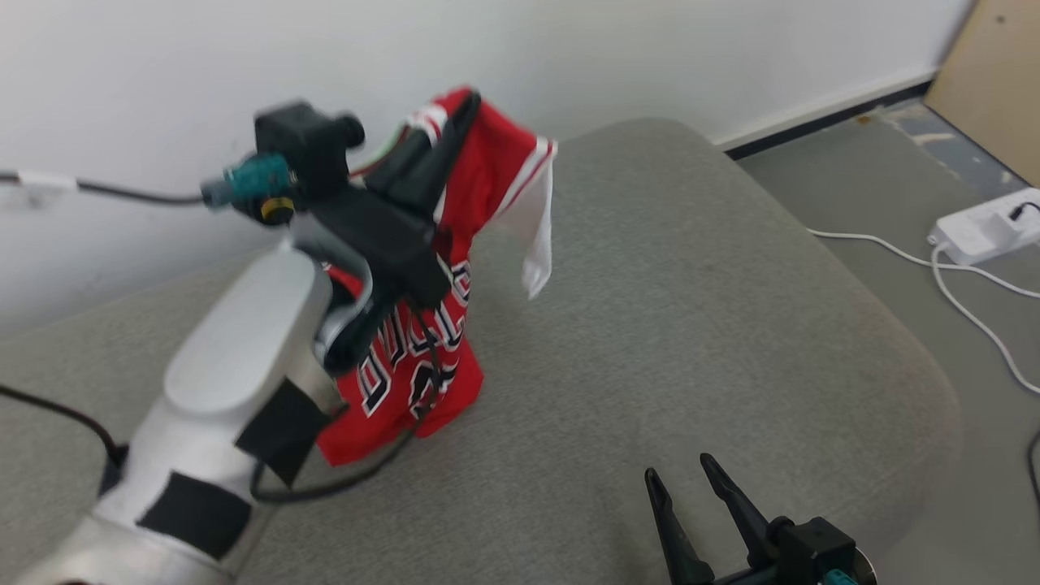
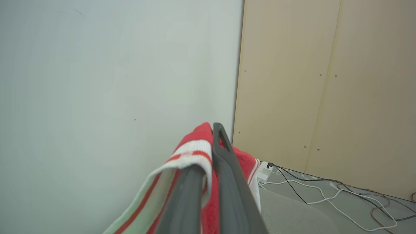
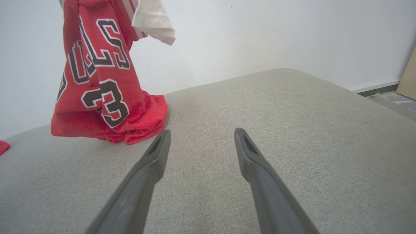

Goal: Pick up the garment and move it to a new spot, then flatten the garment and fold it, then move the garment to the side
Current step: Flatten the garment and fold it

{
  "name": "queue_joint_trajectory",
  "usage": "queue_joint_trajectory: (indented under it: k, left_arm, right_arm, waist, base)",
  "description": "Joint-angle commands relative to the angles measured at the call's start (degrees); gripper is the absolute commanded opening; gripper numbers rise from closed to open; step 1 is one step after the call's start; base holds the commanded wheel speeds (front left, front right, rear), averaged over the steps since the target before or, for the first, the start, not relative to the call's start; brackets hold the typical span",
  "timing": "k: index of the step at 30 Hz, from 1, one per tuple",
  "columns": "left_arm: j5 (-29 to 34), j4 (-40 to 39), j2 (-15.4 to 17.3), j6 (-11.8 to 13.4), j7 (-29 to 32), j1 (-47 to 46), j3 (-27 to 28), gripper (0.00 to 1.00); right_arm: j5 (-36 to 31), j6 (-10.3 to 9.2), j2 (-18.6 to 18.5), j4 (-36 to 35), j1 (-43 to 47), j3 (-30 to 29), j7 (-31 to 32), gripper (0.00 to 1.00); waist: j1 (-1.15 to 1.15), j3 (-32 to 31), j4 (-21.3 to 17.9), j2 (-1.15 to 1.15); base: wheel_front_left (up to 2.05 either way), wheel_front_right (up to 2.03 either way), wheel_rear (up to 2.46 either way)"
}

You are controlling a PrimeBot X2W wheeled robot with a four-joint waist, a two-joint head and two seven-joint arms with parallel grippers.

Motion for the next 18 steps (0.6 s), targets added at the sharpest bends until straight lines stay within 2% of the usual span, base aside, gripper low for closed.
queue_joint_trajectory:
  k: [1,5,11,15,18]
  left_arm:
    - [-2.26,0.87,1.22,0.03,-0.02,-3.30,-1.57,0.00]
    - [-8.48,2.09,1.17,0.01,-1.26,-12.03,-6.02,0.00]
    - [-15.40,3.43,1.14,0.01,-4.97,-24.50,-12.85,0.00]
    - [-19.77,2.64,1.18,0.01,-6.98,-27.75,-14.89,0.00]
    - [-23.51,2.85,2.58,0.00,-7.64,-24.64,-18.64,0.00]
  right_arm:
    - [0.21,-0.06,0.17,0.09,0.25,0.28,-0.04,1.00]
    - [0.50,-0.06,-0.03,0.33,0.23,1.00,-0.04,1.00]
    - [0.82,-0.06,-0.73,0.07,0.77,0.95,-0.04,1.00]
    - [0.63,-0.06,-0.59,-0.17,0.89,0.08,-0.04,1.00]
    - [0.33,-0.06,0.06,-0.43,1.01,-0.40,-0.03,1.00]
  waist:
    - [0.00,-0.58,-4.70,0.00]
    - [0.00,-1.34,-7.51,0.00]
    - [0.00,-1.16,-7.79,0.00]
    - [0.00,-0.56,-6.21,0.00]
    - [0.00,0.03,-4.04,0.00]
  base:
    - [0.00,0.00,0.00]
    - [0.00,0.00,0.00]
    - [0.00,0.00,0.00]
    - [0.00,0.00,0.00]
    - [0.00,0.00,0.00]
